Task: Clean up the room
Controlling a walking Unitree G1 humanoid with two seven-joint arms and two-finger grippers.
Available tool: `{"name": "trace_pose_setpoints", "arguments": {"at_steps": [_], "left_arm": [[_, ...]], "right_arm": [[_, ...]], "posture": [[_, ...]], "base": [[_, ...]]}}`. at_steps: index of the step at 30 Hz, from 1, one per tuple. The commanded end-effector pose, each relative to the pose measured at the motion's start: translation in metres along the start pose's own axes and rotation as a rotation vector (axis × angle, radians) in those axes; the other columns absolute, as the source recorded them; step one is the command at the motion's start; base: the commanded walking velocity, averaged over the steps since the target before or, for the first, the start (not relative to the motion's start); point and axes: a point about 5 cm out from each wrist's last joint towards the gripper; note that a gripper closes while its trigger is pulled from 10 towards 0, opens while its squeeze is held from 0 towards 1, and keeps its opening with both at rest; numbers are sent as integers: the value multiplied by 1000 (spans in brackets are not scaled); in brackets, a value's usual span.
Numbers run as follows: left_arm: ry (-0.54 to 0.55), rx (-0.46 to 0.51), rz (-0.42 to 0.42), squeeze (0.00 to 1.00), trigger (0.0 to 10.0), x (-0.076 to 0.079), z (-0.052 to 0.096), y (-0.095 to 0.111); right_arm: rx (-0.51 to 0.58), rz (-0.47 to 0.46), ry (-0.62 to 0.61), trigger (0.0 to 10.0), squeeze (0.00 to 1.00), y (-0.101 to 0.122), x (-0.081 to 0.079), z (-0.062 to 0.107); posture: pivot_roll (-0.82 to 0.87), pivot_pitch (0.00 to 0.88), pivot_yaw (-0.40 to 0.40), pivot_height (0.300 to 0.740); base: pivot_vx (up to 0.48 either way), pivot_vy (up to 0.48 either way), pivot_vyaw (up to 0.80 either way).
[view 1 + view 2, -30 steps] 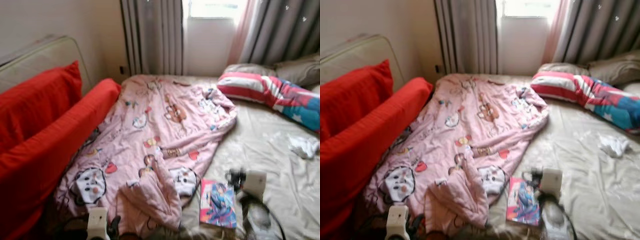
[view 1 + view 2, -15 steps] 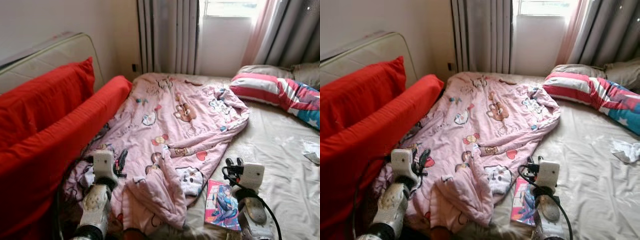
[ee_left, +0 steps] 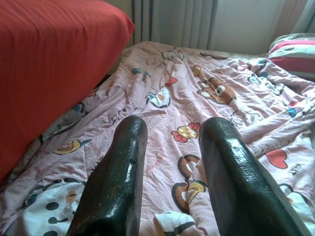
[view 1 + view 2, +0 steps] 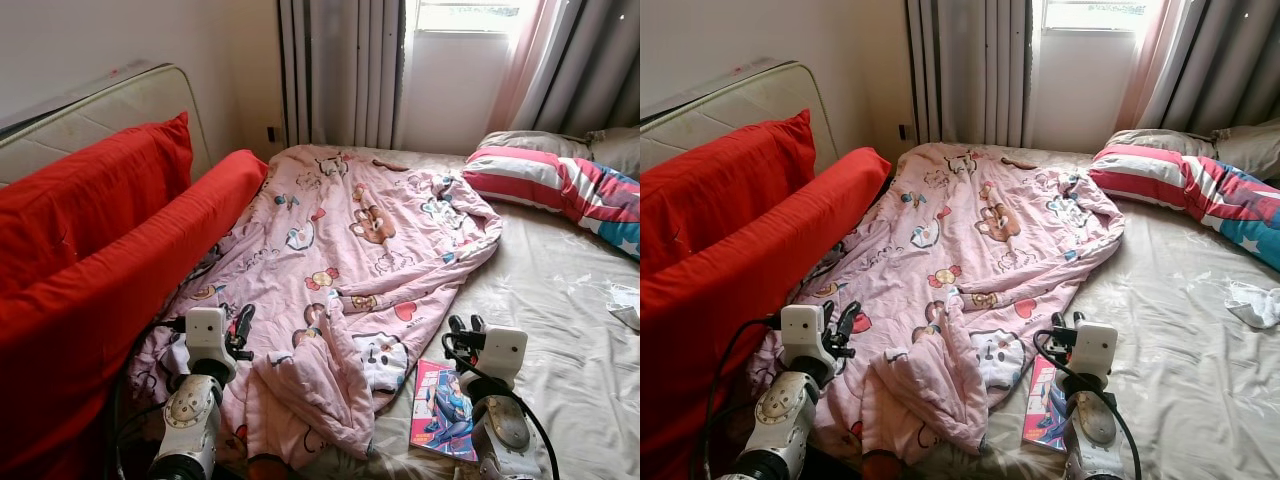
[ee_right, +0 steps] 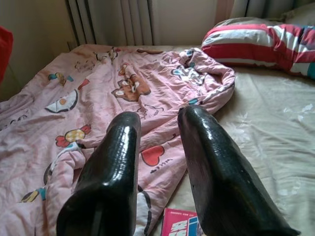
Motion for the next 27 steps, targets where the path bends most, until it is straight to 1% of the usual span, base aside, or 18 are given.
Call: {"name": "trace_pose_setpoints", "arguments": {"at_steps": [1, 5, 7, 11, 13, 22, 24, 27], "left_arm": [[-2, -3, -9, 0, 10000, -2, -1, 1], [-1, 1, -16, 0, 10000, -3, -3, 3], [-2, 1, -34, 0, 10000, -3, -3, 4], [0, -1, -31, 0, 10000, -3, -3, 4], [0, -4, -26, 0, 10000, -3, -3, 3], [-6, -5, -32, 0, 10000, -3, -4, 4], [-6, -3, -42, 0, 10000, -4, -5, 5], [-5, -5, -30, 0, 10000, -4, -6, 5]], "right_arm": [[-1, -3, 3, 10000, 0, 1, 0, -1], [-2, -1, 3, 10000, 0, 1, 0, -1], [-3, -1, 3, 10000, 0, 2, -1, -2], [-3, 2, 3, 10000, 0, 2, -1, -2], [0, -1, 4, 10000, 0, 2, -2, -2], [6, 4, 6, 10000, 0, 3, -2, -2], [0, -5, 5, 10000, 0, 2, -3, -3], [-4, -13, 3, 10000, 0, 2, -3, -3]], "posture": [[-86, 27, 23, 740], [-83, 32, 21, 740], [-82, 34, 21, 740], [-81, 36, 21, 740], [-81, 38, 20, 740], [-78, 44, 21, 740], [-78, 45, 21, 740], [-77, 47, 22, 740]], "base": [[0, 0, -781], [0, 0, -781], [0, 0, -775], [0, -333, -780], [0, 0, -769], [0, 0, 0], [0, -349, 0], [0, -125, -752]]}}
Point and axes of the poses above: a point about 5 cm out from each wrist's last joint towards the gripper, its own z axis pointing back from the gripper into the wrist, its own y axis along the axis of the wrist's last joint, x = y × z, and after that the axes turned 14 degrees about -z, right-handed
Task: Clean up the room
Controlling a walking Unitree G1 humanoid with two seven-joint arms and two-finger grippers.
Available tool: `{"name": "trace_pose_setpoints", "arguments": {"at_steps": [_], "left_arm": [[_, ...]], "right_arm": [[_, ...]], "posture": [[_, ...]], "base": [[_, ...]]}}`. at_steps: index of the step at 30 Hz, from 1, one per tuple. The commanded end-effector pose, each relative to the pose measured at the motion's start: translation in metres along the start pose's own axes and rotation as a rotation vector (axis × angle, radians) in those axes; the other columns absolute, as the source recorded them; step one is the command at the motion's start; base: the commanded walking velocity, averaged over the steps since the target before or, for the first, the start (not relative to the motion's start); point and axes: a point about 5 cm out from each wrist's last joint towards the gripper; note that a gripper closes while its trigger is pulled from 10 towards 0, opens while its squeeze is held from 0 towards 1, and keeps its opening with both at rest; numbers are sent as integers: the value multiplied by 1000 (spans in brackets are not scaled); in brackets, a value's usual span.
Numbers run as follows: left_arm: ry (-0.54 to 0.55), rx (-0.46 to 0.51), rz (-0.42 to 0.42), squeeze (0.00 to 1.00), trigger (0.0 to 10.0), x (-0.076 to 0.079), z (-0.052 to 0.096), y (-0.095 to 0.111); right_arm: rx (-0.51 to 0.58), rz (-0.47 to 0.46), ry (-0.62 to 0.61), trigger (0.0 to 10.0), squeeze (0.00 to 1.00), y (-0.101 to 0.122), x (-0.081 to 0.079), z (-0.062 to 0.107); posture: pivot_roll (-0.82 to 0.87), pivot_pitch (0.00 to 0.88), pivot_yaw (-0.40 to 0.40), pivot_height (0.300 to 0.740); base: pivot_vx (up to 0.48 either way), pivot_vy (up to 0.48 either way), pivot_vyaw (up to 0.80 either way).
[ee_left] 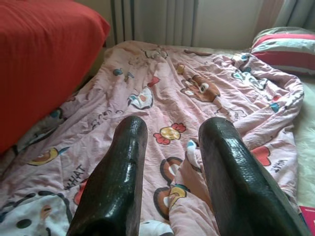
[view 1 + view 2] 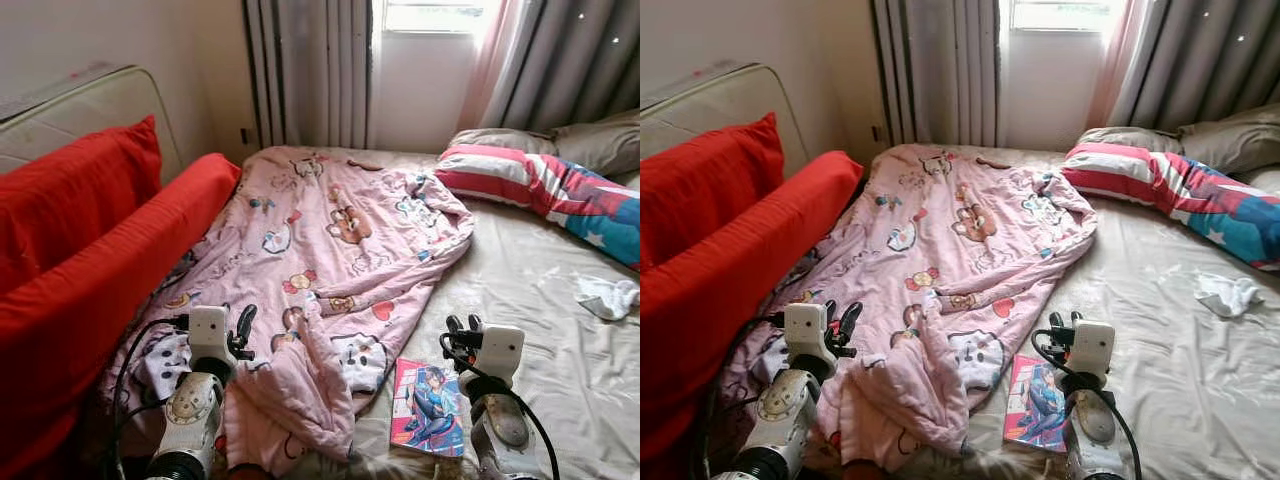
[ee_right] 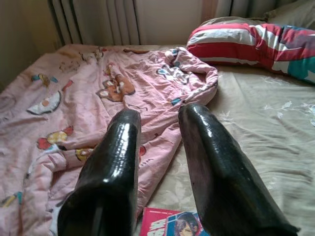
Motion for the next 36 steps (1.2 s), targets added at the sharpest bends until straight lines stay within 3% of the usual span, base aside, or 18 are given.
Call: {"name": "trace_pose_setpoints", "arguments": {"at_steps": [1, 4, 22, 31, 36], "left_arm": [[-14, 11, 0, 0, 10000, 3, -4, 5], [-16, 10, 0, 0, 10000, 3, -4, 5], [-24, 3, 3, 0, 10000, 4, -5, 5], [-30, -2, 2, 0, 10000, 5, -5, 5], [-30, -3, 2, 0, 10000, 5, -5, 5]], "right_arm": [[0, -5, -15, 10000, 0, 2, 3, -1], [2, -2, -15, 10000, 0, 2, 3, -1], [2, 5, -10, 10000, 0, 2, 2, -1], [-10, 1, -18, 10000, 0, 1, 2, -1], [-10, -6, -18, 10000, 0, 1, 1, -2]], "posture": [[-77, 47, 22, 740], [-77, 47, 22, 740], [-75, 54, 22, 740], [-75, 56, 22, 740], [-75, 55, 22, 740]], "base": [[0, 0, -781], [0, 0, -715], [0, 0, 0], [350, 0, 0], [375, 0, -586]]}}
Point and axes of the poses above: a point about 5 cm out from each wrist's last joint towards the gripper, its own z axis pointing back from the gripper into the wrist, its own y axis along the axis of the wrist's last joint, x = y × z, and after that the axes turned 14 degrees about -z, right-handed
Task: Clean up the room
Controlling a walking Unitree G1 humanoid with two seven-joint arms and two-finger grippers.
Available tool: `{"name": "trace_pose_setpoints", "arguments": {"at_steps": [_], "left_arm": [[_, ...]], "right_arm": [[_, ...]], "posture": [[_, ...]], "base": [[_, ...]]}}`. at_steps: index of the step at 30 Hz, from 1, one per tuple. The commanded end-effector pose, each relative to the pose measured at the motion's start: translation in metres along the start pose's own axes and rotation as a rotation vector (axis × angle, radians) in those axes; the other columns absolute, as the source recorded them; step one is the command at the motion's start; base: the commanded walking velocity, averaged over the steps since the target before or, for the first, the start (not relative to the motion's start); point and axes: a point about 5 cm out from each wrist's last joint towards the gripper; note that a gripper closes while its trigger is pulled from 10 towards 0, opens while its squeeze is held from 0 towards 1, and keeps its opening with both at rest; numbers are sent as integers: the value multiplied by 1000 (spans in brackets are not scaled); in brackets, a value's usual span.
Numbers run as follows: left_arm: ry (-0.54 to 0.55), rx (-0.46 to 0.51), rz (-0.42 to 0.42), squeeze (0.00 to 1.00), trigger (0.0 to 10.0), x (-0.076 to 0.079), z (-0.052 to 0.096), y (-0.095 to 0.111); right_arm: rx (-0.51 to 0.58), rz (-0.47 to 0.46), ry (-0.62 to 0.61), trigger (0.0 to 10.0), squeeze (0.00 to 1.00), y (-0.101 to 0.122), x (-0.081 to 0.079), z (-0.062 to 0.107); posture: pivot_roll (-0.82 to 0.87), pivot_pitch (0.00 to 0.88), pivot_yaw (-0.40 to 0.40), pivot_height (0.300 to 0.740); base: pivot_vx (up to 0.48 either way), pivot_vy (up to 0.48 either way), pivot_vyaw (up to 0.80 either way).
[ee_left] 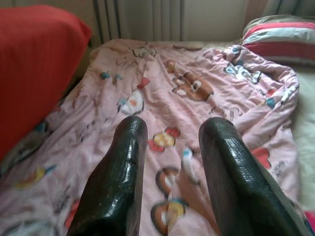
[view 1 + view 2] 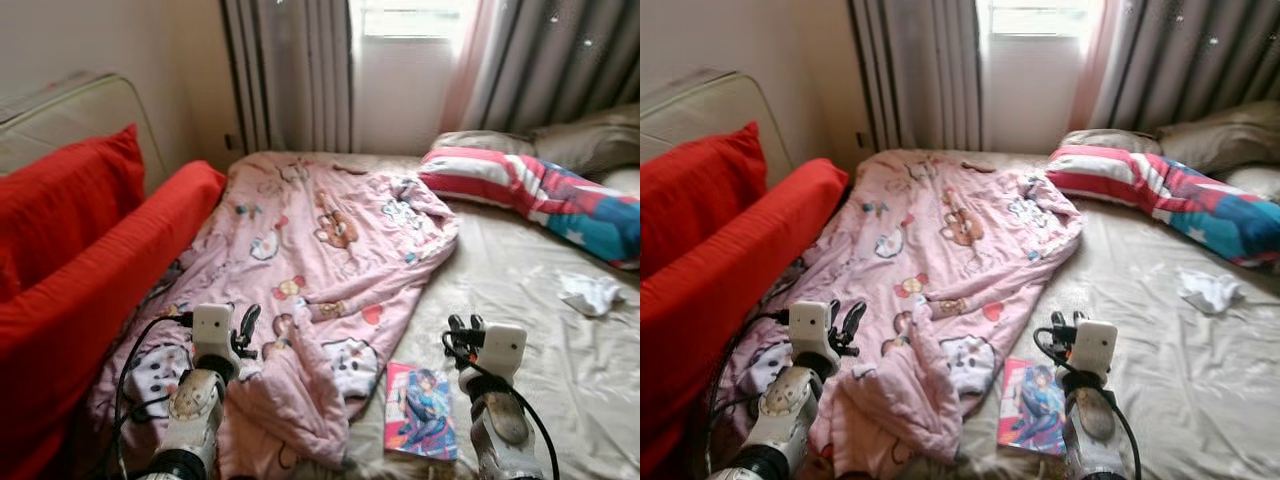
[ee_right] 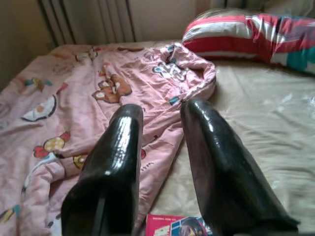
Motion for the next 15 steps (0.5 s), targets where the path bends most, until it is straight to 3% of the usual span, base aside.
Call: {"name": "trace_pose_setpoints", "arguments": {"at_steps": [1, 4, 15], "left_arm": [[-19, 10, 14, 0, 10000, 9, -2, 3], [-19, 10, 14, 0, 10000, 8, -2, 3], [-27, 7, 19, 0, 10000, 10, -2, 3]], "right_arm": [[0, 11, -30, 10000, 0, 1, 11, 2], [4, 18, -24, 10000, 0, 2, 10, 2], [-10, 16, -2, 10000, 0, 0, 6, 1]], "posture": [[-75, 55, 22, 740], [-74, 55, 22, 740], [-75, 55, 22, 740]], "base": [[375, 0, 0], [357, 0, 0], [0, 0, 0]]}}
Point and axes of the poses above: a point about 5 cm out from each wrist's last joint towards the gripper, its own z axis pointing back from the gripper into the wrist, its own y axis along the axis of the wrist's last joint, x = y × z, and after that the axes turned 14 degrees about -z, right-handed
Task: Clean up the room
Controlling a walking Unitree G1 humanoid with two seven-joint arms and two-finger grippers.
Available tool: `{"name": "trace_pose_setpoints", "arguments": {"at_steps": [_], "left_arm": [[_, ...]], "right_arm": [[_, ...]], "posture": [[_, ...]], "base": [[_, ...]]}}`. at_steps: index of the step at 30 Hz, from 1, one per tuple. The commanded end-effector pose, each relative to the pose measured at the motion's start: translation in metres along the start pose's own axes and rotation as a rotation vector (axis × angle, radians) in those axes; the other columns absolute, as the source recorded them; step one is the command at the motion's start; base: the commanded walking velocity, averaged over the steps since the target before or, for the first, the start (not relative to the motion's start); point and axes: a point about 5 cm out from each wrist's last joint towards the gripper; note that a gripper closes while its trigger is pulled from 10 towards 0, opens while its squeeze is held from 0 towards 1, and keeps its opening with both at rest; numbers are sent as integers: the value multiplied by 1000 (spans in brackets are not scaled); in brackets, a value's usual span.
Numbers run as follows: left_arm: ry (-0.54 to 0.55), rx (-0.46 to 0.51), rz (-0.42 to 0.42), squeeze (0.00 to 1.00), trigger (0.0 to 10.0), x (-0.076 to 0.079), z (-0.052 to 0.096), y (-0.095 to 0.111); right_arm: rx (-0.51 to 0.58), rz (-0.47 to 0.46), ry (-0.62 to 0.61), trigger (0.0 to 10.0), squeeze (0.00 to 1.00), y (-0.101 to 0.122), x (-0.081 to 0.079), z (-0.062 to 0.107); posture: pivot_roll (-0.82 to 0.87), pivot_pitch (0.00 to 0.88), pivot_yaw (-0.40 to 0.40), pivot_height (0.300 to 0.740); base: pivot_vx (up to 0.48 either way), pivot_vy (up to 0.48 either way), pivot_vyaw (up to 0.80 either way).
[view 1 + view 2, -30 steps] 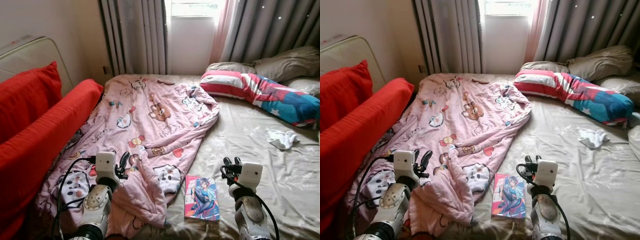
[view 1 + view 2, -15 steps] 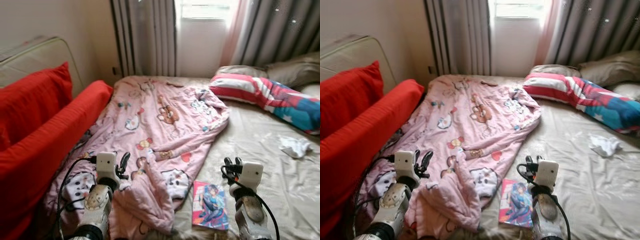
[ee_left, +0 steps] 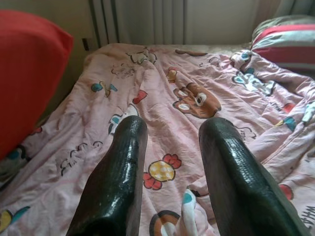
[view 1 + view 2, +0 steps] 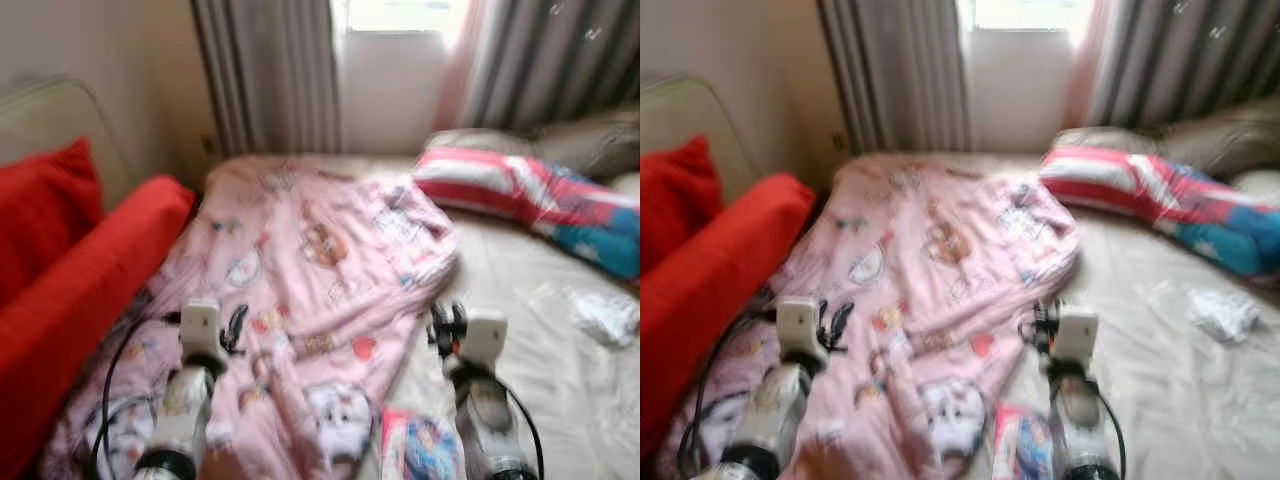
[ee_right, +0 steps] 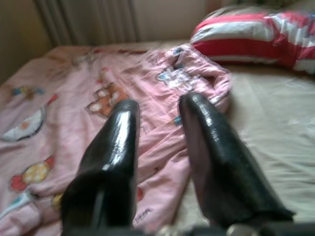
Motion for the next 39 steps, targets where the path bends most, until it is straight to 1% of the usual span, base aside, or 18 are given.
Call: {"name": "trace_pose_setpoints", "arguments": {"at_steps": [1, 22, 28, 30, 35, 37, 39], "left_arm": [[-21, -8, 17, 0, 10000, 9, 1, -2], [-24, -10, 18, 0, 10000, 10, 1, -2], [-29, -11, 17, 0, 10000, 11, 1, -2], [-29, -11, 17, 0, 10000, 11, 1, -2], [-31, -13, 17, 0, 10000, 11, 1, -2], [-31, -13, 17, 0, 10000, 11, 1, -2], [-31, -13, 17, 0, 10000, 11, 1, -2]], "right_arm": [[-25, 7, -36, 10000, 0, -5, 13, 7], [-36, 10, -20, 10000, 0, -6, 11, 7], [-87, 25, -10, 10000, 0, -12, 9, 7], [-87, 25, -10, 10000, 0, -12, 9, 7], [-115, 30, -11, 10000, 0, -15, 10, 7], [-115, 30, -11, 10000, 0, -15, 10, 7], [-123, 31, -8, 10000, 0, -16, 10, 8]], "posture": [[-75, 55, 22, 740], [-74, 56, 21, 740], [-76, 58, 23, 740], [-76, 58, 23, 740], [-75, 58, 22, 715], [-75, 58, 22, 715], [-75, 59, 22, 705]], "base": [[0, 0, 0], [0, 0, 0], [0, 0, 0], [0, 0, 0], [0, 0, 0], [0, 0, 0], [0, 0, 0]]}}
Point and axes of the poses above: a point about 5 cm out from each wrist's last joint towards the gripper, its own z axis pointing back from the gripper into the wrist, its own y axis along the axis of the wrist's last joint, x = y × z, and after that the axes turned 14 degrees about -z, right-handed
